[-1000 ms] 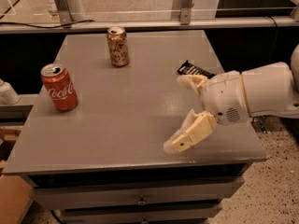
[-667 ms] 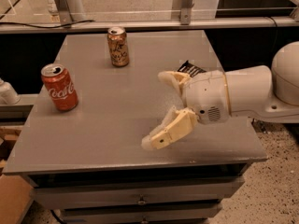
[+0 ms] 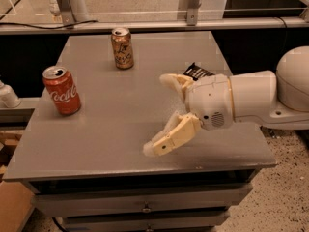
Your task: Knock coke can over
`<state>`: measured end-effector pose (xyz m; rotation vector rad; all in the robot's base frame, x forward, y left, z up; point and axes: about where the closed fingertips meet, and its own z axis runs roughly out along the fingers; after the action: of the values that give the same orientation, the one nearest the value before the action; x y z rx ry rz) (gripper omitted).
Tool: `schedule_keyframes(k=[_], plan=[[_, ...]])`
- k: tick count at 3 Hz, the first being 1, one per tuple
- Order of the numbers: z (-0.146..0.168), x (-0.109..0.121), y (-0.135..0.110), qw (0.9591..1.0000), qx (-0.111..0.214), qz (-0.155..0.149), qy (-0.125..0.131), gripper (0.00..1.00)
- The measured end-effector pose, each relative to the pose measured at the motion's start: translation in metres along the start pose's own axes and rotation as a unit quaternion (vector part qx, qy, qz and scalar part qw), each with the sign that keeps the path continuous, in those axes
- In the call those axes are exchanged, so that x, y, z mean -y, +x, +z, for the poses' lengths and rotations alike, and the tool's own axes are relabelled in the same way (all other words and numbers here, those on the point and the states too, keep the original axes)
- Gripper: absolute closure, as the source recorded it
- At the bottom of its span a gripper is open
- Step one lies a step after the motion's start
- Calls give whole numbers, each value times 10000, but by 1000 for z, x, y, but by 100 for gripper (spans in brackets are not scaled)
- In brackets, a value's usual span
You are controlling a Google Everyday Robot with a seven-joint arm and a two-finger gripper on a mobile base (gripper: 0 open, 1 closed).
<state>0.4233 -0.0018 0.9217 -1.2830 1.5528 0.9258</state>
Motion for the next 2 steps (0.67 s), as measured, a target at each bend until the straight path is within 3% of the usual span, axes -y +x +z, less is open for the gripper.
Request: schedule_keyframes(k=[1, 2], plan=[[22, 2, 6, 9991, 416, 11, 30, 0], [50, 8, 13, 9974, 676, 52, 250, 0]])
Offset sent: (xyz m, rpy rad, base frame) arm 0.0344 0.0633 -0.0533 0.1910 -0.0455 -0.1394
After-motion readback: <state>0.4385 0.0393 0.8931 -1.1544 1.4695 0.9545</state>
